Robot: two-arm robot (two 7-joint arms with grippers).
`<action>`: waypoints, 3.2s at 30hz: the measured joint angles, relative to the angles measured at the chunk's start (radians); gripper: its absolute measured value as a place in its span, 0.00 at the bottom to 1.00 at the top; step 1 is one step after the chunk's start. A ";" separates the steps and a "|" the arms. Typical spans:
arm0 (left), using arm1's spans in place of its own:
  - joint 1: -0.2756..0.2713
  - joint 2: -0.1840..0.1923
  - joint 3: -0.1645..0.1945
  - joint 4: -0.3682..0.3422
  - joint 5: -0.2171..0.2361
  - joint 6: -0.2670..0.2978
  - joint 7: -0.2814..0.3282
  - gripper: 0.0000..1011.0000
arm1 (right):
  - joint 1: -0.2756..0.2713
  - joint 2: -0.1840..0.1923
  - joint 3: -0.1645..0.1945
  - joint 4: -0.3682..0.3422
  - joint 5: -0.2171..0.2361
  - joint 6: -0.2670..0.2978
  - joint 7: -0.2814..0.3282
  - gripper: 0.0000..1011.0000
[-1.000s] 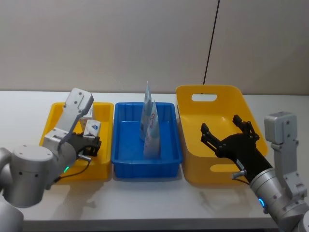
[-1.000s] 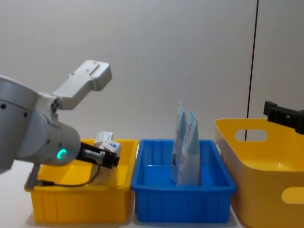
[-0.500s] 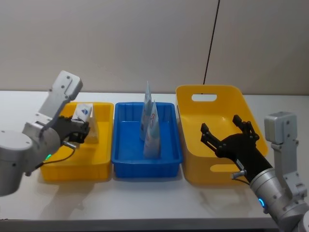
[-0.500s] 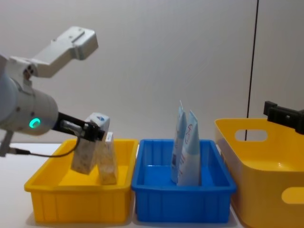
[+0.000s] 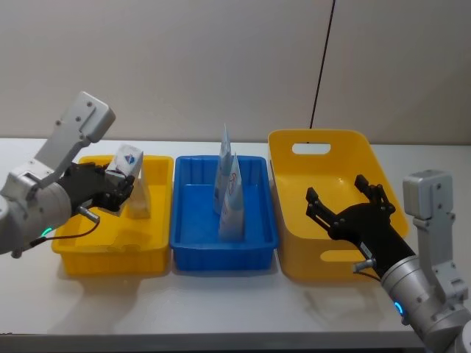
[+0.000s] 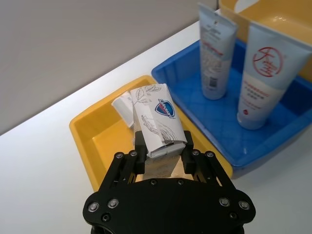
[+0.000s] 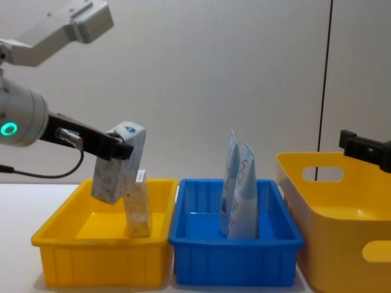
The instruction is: Bimanual collaborative sorting of washing and personal care products
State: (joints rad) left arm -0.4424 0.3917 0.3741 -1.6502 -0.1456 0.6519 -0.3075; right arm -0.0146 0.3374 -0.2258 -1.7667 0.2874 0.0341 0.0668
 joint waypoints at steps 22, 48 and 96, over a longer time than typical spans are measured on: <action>0.014 0.127 0.006 -0.101 -0.114 -0.109 -0.268 0.38 | 0.000 0.000 0.000 0.000 0.000 0.000 0.000 0.99; -0.035 0.194 0.100 -0.117 -0.225 -0.251 -0.581 0.38 | 0.000 0.000 0.000 0.000 0.000 0.000 0.000 0.99; -0.116 0.178 0.237 -0.018 -0.269 -0.366 -0.771 0.38 | 0.000 0.000 0.000 0.000 0.000 0.000 0.000 0.99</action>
State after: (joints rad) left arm -0.5584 0.5695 0.6107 -1.6682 -0.4147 0.2859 -1.0790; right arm -0.0146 0.3375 -0.2258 -1.7668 0.2874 0.0341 0.0668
